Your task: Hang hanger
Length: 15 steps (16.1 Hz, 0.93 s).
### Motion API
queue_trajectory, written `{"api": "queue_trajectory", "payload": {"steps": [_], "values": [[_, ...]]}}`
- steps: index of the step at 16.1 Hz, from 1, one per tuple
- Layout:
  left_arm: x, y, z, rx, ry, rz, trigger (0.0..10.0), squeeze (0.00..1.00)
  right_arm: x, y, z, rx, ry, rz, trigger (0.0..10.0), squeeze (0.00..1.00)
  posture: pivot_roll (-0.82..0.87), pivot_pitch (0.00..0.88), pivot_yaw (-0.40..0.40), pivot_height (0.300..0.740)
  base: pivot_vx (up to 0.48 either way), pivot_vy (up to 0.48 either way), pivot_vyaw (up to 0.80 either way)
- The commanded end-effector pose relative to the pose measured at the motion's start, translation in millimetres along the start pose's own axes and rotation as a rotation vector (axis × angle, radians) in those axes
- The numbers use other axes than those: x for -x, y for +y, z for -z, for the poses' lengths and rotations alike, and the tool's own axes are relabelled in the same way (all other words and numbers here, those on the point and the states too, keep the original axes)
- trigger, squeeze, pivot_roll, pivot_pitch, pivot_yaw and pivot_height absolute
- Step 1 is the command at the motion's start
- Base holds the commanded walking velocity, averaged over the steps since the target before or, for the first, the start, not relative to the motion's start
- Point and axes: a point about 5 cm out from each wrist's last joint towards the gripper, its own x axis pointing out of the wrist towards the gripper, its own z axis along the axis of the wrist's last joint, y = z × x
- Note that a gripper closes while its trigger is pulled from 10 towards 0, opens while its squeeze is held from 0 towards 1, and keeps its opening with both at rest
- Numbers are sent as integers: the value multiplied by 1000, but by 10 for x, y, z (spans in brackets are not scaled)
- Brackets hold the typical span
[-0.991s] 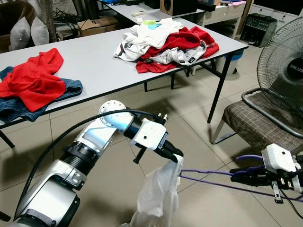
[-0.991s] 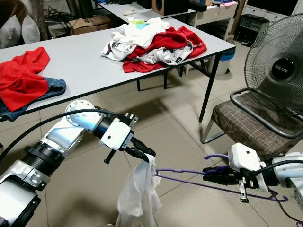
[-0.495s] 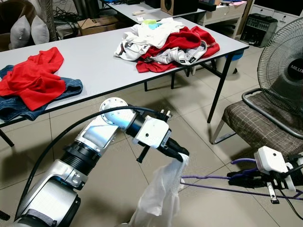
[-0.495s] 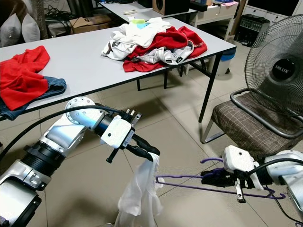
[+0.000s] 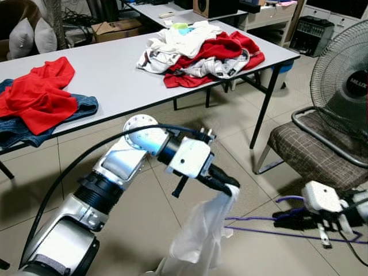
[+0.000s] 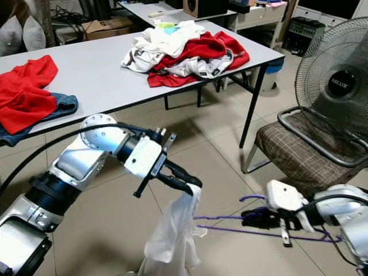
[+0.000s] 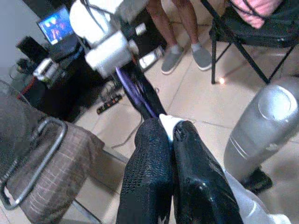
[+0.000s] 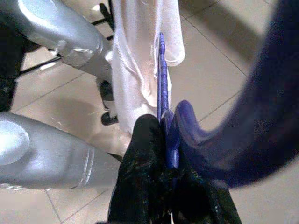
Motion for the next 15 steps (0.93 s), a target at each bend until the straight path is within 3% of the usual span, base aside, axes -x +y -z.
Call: {"api": "queue_trajectory", "payload": {"steps": [1, 4, 6, 10, 15], "values": [[63, 111, -192, -64, -51, -57, 10000, 0, -43, -64, -6, 21, 21, 38, 10000, 0, -89, 24, 24, 740, 0, 0, 0], [67, 123, -199, -55, -57, -73, 10000, 0, -60, -121, 8, 29, 41, 91, 10000, 0, -87, 23, 22, 740, 0, 0, 0], [109, 133, -109, -49, -2, -90, 10000, 0, -19, -127, -26, 22, -9, 112, 10000, 0, -85, 22, 23, 740, 0, 0, 0], [182, 213, 43, -37, 116, -164, 10000, 0, 138, -11, -188, 9, -142, 77, 10000, 0, -86, 22, 25, 740, 0, 0, 0], [227, 256, 116, -25, 174, -187, 10000, 0, 290, 97, -395, -15, -235, 67, 10000, 0, -93, 22, 34, 740, 0, 0, 0]]}}
